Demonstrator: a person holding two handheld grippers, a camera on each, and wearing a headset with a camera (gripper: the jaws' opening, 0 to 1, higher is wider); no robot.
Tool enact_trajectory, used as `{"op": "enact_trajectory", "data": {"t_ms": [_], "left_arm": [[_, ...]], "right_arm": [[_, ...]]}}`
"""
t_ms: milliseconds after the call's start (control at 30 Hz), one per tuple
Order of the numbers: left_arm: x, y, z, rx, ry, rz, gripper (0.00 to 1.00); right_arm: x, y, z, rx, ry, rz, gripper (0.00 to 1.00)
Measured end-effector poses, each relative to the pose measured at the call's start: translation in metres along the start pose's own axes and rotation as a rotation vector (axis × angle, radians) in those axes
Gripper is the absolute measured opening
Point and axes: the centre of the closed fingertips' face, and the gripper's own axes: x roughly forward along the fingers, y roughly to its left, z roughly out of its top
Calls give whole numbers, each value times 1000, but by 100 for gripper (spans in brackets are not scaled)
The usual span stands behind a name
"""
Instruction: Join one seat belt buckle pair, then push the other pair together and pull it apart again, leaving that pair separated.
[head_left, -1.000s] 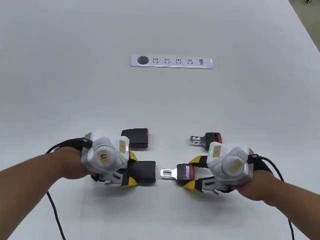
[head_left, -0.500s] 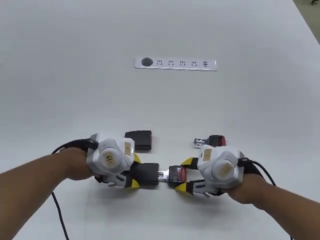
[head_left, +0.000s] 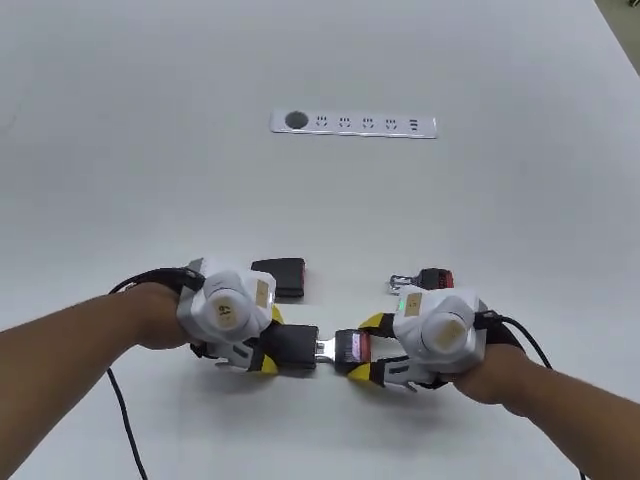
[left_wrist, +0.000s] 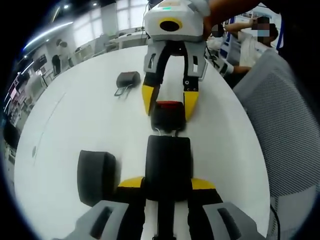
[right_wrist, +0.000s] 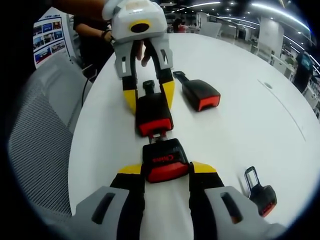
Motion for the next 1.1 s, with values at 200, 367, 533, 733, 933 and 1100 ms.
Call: {"op": "enact_trajectory", "data": {"t_ms": [200, 367, 533, 733, 933, 1100], "left_arm": [[0, -1, 1, -17, -1, 11, 33], [0, 0, -1, -20, 11, 11, 33], [0, -1, 3, -26, 13, 10, 33], [1, 1, -1, -23, 28, 9, 33], [0, 1, -4, -16, 22, 6, 33], [-1, 1, -5, -17, -10, 7, 33]], "right_arm": [[10, 4, 9, 5, -15, -16, 32], [11, 3, 9, 14, -21, -23, 32], [13, 4, 10, 13, -11, -14, 32], [10, 3, 12, 0, -2, -10, 32], [9, 0, 10, -18, -4, -6, 32], [7, 1, 11, -36, -28, -1, 32]]}}
